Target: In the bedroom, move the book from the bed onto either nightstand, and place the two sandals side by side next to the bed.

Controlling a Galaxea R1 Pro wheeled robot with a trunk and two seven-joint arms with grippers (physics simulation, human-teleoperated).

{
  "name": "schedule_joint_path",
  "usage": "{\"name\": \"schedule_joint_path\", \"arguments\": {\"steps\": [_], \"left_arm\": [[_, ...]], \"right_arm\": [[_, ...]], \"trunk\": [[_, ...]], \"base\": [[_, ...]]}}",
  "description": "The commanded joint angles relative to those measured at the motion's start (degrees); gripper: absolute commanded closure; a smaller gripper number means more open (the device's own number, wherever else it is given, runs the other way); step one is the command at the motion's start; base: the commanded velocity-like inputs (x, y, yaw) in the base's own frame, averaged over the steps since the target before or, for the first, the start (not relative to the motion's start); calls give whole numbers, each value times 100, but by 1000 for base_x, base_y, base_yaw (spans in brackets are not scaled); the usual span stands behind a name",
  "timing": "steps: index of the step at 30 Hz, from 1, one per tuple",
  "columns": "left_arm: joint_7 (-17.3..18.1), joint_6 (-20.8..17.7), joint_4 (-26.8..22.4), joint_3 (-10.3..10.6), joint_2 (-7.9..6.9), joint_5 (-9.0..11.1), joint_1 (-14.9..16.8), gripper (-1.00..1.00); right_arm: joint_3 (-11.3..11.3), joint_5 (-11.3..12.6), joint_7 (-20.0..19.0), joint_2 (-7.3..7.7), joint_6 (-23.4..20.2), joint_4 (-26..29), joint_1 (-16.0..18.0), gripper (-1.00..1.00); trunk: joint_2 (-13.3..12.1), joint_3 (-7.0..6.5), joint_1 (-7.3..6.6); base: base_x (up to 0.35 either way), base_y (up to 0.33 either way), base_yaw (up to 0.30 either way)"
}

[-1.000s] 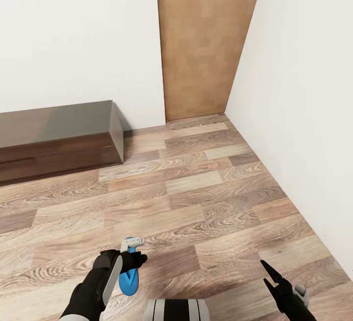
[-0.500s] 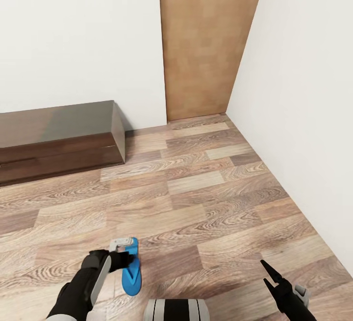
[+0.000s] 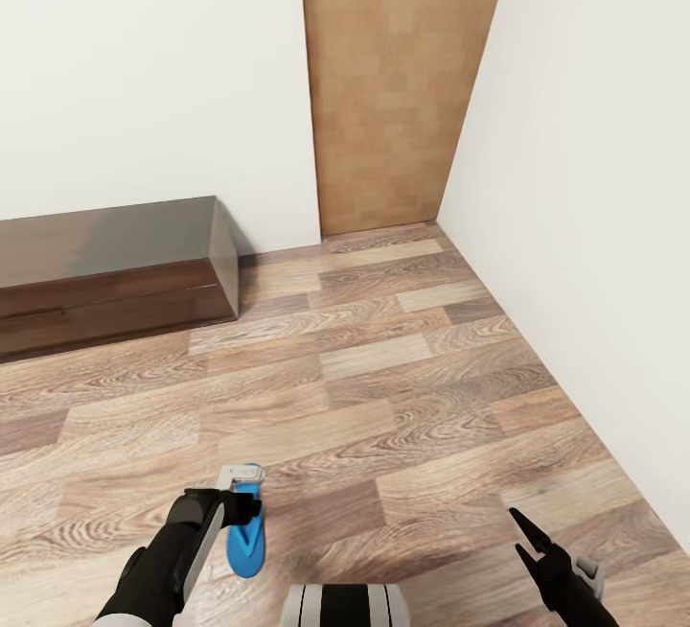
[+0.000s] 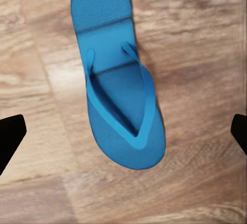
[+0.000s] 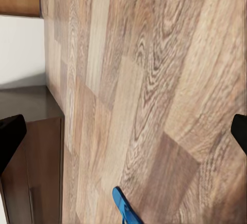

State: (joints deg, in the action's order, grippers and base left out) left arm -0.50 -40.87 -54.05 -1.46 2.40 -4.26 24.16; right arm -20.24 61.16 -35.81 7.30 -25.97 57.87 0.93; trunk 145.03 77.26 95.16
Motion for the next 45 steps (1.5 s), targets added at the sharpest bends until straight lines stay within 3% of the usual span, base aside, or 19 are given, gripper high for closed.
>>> {"name": "schedule_joint_path", "arguments": {"steps": [1, 11, 22, 45], "left_arm": [[15, -28, -9, -15, 6, -43, 1, -100], [8, -15, 5, -46, 6, -32, 1, -100], [-6, 324, 16, -73, -2, -31, 1, -100], [-6, 334, 9, -63, -3, -22, 1, -100]], "right_arm": [[-6, 46, -5, 0, -48, -4, 3, -100], [-6, 46, -1, 0, -48, -4, 4, -100], [-6, 46, -5, 0, -48, -4, 3, -100], [-6, 46, -5, 0, -48, -4, 5, -100]], "trunk": [[2, 4, -1], [2, 4, -1], [2, 4, -1], [32, 513, 58]], "base": [[0, -138, 0], [0, -24, 0], [0, 0, 0], [0, 0, 0]]}}
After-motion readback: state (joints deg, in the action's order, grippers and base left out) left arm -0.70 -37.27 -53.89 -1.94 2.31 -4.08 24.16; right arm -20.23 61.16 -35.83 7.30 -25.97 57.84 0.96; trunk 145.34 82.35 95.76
